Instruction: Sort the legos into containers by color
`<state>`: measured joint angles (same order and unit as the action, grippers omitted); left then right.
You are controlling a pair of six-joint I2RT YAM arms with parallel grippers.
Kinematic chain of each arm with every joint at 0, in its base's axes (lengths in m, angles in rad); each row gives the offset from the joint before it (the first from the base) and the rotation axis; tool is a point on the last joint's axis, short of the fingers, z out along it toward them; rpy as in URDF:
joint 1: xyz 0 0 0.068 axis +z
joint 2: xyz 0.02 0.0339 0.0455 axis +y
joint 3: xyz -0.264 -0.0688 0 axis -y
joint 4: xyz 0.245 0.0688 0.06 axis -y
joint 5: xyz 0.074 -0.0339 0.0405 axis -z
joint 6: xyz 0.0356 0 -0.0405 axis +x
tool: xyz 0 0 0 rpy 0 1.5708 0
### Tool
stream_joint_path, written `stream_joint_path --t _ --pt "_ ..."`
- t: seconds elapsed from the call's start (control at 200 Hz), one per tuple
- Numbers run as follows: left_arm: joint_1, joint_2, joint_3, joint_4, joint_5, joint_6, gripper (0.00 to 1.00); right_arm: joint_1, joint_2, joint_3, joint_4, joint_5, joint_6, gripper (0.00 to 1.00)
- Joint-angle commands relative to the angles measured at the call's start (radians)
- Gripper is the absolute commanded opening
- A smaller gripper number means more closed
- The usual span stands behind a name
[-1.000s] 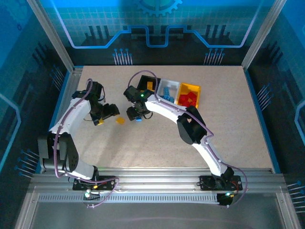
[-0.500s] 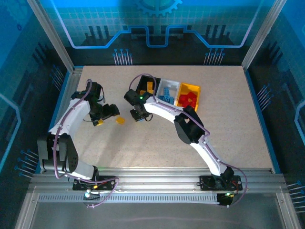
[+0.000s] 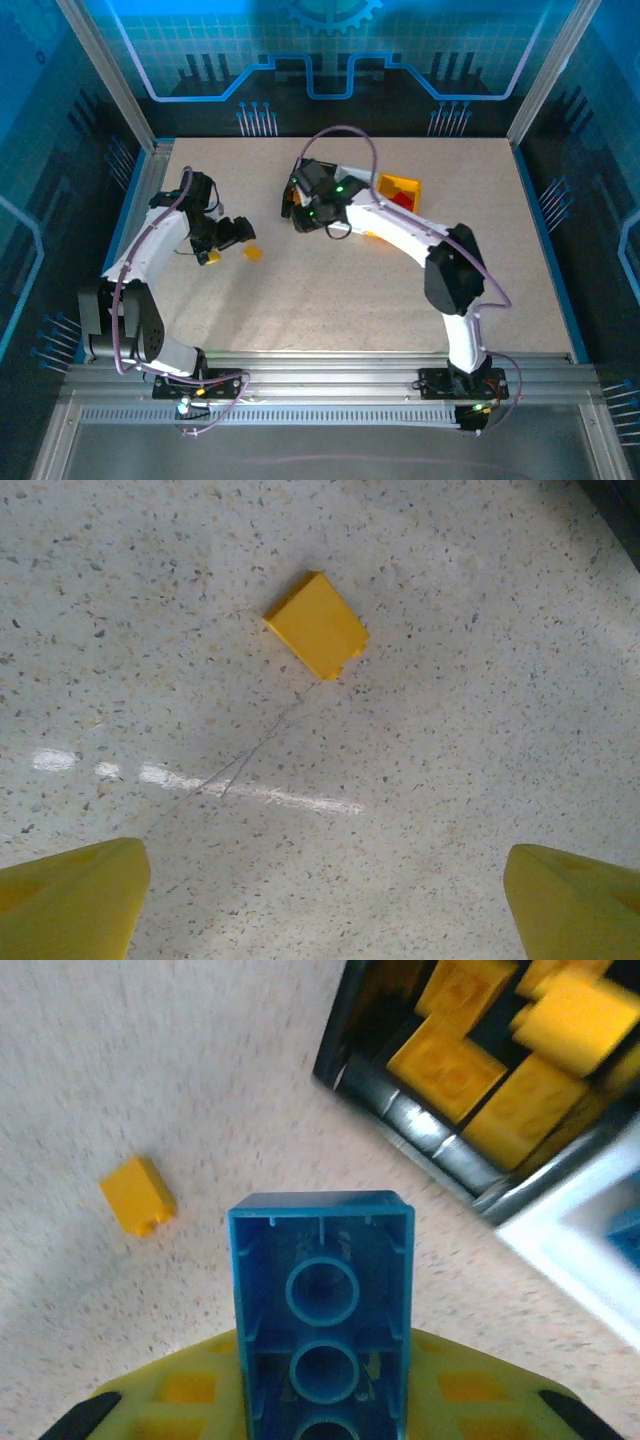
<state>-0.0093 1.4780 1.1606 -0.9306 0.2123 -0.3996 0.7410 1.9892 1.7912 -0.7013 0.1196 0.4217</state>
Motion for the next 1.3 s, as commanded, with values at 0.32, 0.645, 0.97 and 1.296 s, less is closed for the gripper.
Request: stream_joint_path --t 0.32,0.645,0.97,1.296 --pt "-0.069 0.018 0.019 0.027 0.050 -0.082 0.99 -0.234 -0.004 -0.022 0.068 -0.077 0.020 0.22" --pt "-0.086 0.018 0.002 0.022 0.067 -0.107 0.99 -0.295 0.077 0.032 0.075 -0.131 0.040 0.22" --pt "-0.087 0.002 -0.020 0.025 0.093 -0.128 0.99 -0.298 0.130 0.077 0.073 -0.152 0.042 0.23" --pt "-0.087 -0.006 -0.037 0.041 0.107 -0.144 0.99 -0.311 0.169 0.108 0.059 -0.154 0.035 0.24"
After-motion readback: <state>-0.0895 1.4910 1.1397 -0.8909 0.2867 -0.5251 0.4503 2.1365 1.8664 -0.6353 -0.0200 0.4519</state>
